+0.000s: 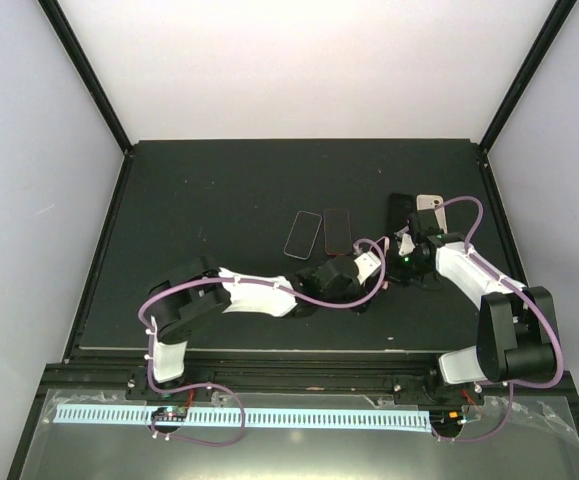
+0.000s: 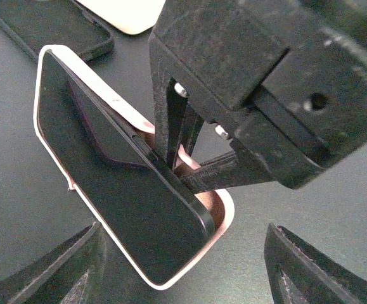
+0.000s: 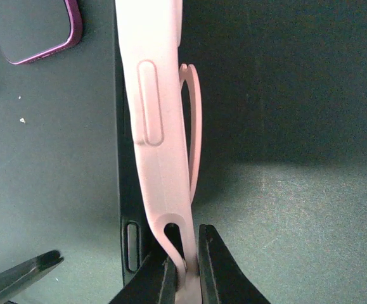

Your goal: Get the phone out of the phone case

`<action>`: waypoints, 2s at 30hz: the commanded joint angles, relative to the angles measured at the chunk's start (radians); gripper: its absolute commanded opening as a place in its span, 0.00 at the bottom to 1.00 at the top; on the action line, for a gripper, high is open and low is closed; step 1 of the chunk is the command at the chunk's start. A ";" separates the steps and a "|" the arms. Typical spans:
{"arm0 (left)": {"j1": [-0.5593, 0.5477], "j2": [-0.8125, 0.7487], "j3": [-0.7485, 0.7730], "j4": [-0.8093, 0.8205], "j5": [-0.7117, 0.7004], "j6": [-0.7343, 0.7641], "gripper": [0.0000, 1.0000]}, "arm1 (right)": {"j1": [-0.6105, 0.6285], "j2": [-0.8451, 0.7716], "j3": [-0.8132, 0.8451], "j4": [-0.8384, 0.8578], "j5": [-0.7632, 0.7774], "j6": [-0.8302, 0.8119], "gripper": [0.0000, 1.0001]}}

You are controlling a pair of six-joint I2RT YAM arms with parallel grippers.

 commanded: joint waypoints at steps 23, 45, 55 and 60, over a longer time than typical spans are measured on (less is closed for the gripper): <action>0.034 0.069 0.054 -0.052 -0.230 -0.088 0.63 | -0.005 -0.033 -0.040 0.052 -0.082 -0.073 0.01; 0.009 0.115 0.064 -0.061 -0.479 -0.006 0.31 | -0.004 -0.018 0.027 -0.022 -0.176 -0.066 0.01; 0.008 0.018 -0.026 -0.038 -0.548 -0.059 0.02 | -0.004 -0.050 0.041 -0.037 -0.084 -0.075 0.01; 0.009 -0.041 -0.081 -0.027 -0.545 -0.097 0.01 | -0.004 -0.071 0.080 -0.055 0.057 -0.107 0.01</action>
